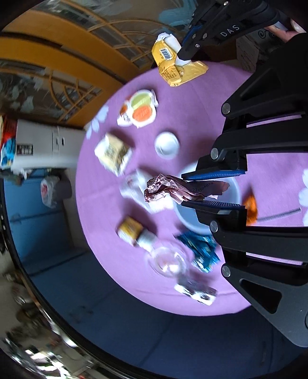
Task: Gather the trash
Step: 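Carry both held wrappers over to the black trash bin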
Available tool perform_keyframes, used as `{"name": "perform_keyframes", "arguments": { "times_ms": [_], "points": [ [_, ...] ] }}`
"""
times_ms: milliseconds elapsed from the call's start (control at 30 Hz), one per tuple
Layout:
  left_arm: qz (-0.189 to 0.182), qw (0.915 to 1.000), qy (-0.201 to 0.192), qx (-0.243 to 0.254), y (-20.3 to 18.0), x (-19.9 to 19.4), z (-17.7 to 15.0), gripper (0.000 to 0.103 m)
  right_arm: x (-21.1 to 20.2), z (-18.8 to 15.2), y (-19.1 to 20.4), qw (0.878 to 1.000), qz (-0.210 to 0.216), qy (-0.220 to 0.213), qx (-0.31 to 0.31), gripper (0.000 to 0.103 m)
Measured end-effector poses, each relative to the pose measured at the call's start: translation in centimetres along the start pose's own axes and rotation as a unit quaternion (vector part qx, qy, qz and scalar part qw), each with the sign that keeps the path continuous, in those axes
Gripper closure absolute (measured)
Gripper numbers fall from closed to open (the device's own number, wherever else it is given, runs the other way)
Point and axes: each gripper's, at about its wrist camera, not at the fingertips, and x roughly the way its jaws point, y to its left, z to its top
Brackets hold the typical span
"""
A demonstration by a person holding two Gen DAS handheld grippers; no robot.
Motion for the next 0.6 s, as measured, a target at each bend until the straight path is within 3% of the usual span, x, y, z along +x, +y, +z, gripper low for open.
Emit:
{"name": "perform_keyframes", "arguments": {
  "times_ms": [600],
  "points": [
    [-0.059,0.9925,-0.017,0.106,-16.7,2.6,6.5,0.086,0.9,2.2,-12.3,0.992,-0.082,-0.036,0.088,0.095]
  ]
}}
